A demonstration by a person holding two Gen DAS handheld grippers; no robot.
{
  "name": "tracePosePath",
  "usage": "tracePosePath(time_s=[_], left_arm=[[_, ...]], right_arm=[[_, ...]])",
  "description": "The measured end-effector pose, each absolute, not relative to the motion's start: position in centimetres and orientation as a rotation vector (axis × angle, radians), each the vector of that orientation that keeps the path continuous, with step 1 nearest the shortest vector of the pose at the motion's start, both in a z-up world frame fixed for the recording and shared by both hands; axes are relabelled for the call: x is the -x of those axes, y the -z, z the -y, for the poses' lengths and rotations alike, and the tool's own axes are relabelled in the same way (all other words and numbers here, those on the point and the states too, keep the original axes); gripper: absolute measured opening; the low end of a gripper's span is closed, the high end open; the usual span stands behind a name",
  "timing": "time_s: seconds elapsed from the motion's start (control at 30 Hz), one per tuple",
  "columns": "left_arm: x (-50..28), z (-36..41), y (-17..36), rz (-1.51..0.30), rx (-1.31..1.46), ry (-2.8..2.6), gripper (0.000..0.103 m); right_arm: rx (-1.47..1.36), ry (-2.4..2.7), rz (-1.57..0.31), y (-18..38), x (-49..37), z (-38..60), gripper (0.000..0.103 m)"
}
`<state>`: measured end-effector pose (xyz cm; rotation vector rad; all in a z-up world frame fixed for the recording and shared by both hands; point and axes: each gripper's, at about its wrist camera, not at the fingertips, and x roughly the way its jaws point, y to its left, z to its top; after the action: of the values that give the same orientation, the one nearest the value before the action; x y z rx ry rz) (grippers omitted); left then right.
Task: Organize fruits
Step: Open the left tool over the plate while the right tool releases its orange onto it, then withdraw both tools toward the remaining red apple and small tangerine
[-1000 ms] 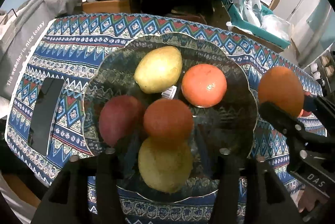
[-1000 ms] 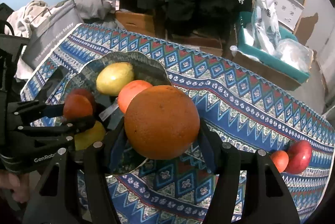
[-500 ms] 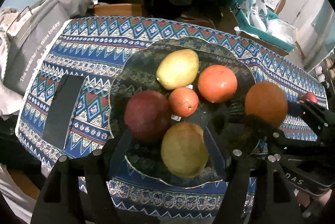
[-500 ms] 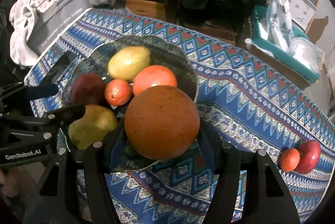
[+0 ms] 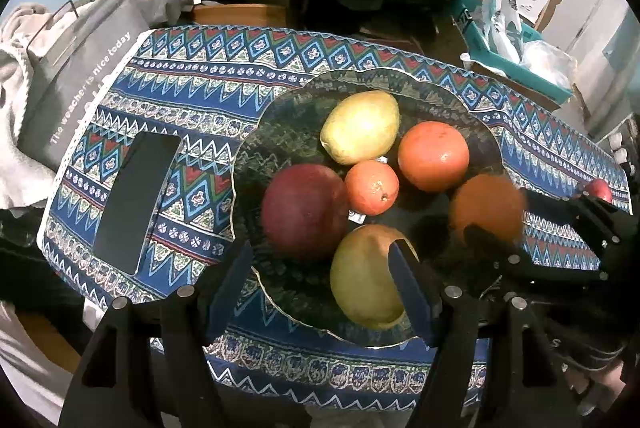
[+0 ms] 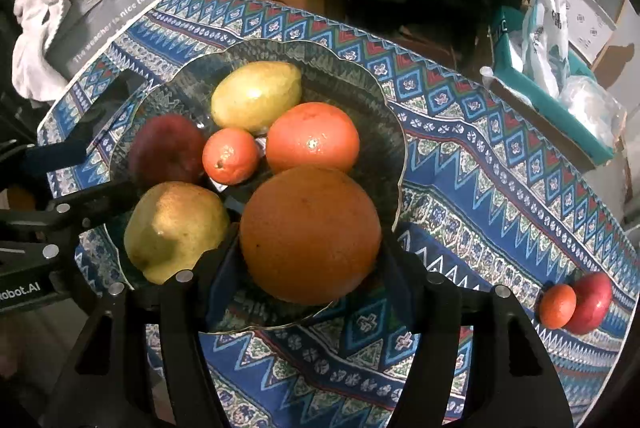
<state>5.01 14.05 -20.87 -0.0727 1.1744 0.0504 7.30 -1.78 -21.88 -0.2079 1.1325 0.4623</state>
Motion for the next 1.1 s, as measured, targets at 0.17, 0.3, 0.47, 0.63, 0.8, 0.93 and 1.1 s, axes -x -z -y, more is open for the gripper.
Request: tracePosePath(time_s=[0.17, 0.3, 0.47, 0.63, 0.8, 0.93, 1.1], left_arm=[[-4.9, -13.9, 20.5, -1.164, 0.071, -0.047, 0.072], [-4.8, -13.6, 20.0, -1.159, 0.065, -0.039, 0.072], [-4.5, -12.8, 19.1, -1.142, 0.061, -0.022, 0.072], [-4.4, -11.9, 18.1, -1.124, 0.051, -0.003, 0.072], [-4.2, -10.8, 17.0, -1.107, 0.040, 0.011, 0.072], [-4.0, -9.9, 16.1, -1.086, 0.028, 0.021, 0.077], [-3.9, -8.6, 15.1, -1.062, 0.015, 0.031, 0.079]], right_arm=[[0.179, -0.462, -1.069, 19.8, -7.2, 2.3, 0.072], [0.156, -0.440, -1.044, 18.4, -7.3, 3.2, 0.074], [0.140, -0.393, -1.022, 17.1, -7.2, 4.5, 0.074], [0.152, -0.345, -0.985, 15.5, -6.7, 5.7, 0.074], [0.166, -0.309, -0.943, 13.8, -6.0, 6.9, 0.078], [0.172, -0.279, -0.916, 12.7, -5.5, 7.9, 0.078], [0.166, -0.244, -0.894, 11.7, -4.7, 9.5, 0.078]])
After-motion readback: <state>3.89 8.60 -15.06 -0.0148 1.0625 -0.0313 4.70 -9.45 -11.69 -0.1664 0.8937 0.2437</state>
